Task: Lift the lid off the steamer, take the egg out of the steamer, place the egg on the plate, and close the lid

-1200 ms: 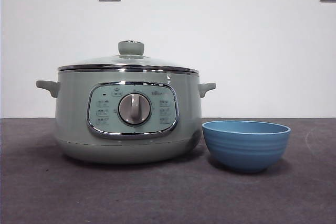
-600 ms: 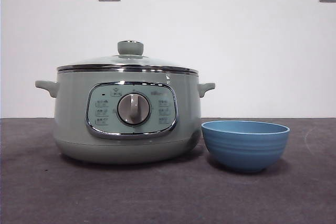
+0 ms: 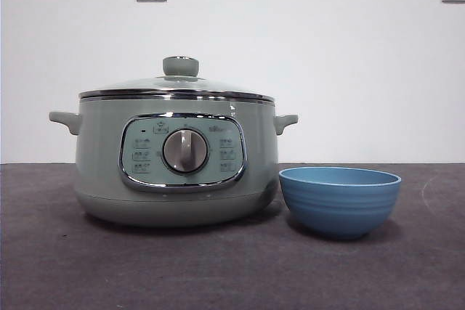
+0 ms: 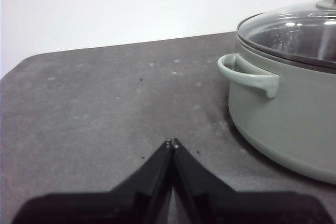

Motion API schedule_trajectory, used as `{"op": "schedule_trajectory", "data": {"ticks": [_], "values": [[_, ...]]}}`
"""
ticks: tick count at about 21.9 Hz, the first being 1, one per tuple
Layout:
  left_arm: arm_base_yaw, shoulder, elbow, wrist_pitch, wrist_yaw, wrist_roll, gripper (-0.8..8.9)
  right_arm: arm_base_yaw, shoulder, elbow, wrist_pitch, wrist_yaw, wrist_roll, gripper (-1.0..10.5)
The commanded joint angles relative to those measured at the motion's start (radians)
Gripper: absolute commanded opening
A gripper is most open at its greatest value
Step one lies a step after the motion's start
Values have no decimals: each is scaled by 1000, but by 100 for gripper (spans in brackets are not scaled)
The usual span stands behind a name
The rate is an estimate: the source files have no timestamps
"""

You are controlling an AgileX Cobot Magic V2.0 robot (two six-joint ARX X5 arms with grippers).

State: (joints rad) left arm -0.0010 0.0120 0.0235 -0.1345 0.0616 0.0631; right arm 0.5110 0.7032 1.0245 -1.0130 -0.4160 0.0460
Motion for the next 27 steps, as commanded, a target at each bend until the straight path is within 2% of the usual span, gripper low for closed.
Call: {"op": "schedule_trajectory", "data": {"ticks": [1,17,18,19,21,24,27], "values": [[3,-10,-20,-28,-4,-59,-4,2,-1,-2,5,3,8,1],[3,-10,-20,-45,-7,-74,-4,2,-1,-2,4,3,5,1],[3,-10,-20,-45,-8,-74,-4,2,-2,-2,6,2,-8,1],[3,-10,-20,-45,-7,-74,-4,-5,-4,-2,19,19,-63,1],[3,-10,-20,-45,-7,-74,-4,-42,-34,-3,74,68,-123,1],[3,-10,-20,-45,-7,-74,-4,-154,-121,-63,243,15,-130,1],[3,-10,-20,-45,-8,-74,-4,-269,-233,-220,403,10,-145,1]]}}
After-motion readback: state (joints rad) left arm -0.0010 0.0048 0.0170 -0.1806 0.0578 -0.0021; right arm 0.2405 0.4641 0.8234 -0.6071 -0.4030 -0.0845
